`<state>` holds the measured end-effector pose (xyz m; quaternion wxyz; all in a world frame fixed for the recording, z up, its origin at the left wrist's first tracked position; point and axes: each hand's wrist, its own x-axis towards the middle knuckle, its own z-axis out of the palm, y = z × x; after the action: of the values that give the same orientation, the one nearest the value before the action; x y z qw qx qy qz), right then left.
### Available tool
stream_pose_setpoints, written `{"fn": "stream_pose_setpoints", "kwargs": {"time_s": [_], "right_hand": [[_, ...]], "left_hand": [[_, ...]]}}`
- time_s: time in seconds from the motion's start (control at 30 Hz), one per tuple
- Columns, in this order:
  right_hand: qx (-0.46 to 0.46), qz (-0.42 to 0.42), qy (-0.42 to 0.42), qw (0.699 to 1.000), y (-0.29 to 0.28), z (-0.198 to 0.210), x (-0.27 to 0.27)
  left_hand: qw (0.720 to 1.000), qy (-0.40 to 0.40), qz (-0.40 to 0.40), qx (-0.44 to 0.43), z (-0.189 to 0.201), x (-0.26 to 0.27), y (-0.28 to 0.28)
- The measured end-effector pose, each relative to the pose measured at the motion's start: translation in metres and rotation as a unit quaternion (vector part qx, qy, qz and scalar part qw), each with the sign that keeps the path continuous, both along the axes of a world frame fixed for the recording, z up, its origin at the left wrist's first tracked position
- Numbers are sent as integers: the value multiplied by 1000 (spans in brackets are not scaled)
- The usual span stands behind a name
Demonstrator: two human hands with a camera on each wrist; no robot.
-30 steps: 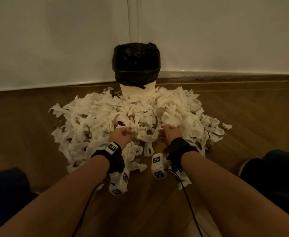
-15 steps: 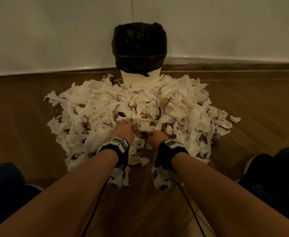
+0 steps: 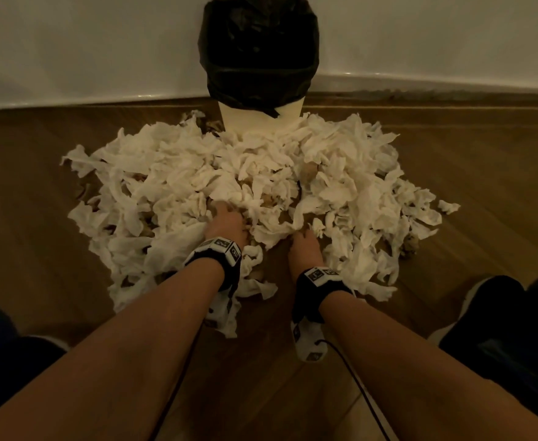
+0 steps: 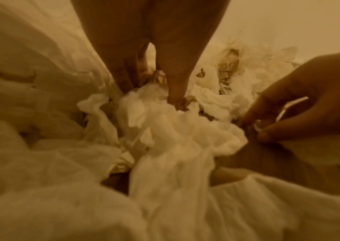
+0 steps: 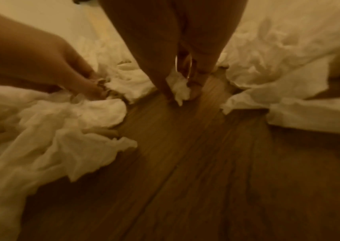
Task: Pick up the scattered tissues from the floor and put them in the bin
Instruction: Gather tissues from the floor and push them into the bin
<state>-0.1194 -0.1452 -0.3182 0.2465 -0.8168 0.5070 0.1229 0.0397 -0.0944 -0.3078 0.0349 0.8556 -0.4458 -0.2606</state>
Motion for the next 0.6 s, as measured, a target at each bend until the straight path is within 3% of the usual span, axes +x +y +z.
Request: {"fn": "stream_pose_setpoints", "kwargs": {"time_s": [0.13,0.23,0.4,0.6], "right_hand": [[12,-90,-74,993,-7,-7,-11],[41,-141,-121,982,-10,-6,-16],[74,-252,-222,939,-5,2,-20],[225,-341,-282,868,-4,10,-14]], "left_hand": [[999,-16,32,-22,5,6,1],[995,25,68,-69,9,9,4],[979,74,120,-148,8,11,8],[968,75,132,-199,11,10,11]]}}
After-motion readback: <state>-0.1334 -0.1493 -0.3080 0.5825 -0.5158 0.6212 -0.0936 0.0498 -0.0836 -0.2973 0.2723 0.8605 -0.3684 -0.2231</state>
